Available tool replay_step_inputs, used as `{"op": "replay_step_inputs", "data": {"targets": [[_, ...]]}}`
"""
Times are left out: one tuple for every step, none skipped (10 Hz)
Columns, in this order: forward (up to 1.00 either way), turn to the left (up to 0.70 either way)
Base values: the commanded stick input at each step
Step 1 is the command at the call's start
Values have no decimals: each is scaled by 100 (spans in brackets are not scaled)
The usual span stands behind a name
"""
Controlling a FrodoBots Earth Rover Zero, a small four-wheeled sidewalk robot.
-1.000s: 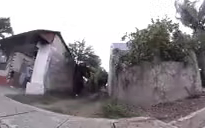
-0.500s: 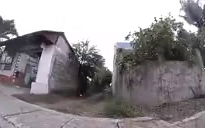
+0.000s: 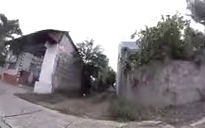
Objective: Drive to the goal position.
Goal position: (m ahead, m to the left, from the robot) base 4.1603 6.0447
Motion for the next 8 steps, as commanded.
{"op": "replay_step_inputs", "data": {"targets": [[70, 27], [70, 27], [70, 27], [70, 27], [70, 27], [55, 21], [0, 0], [0, 0]]}}
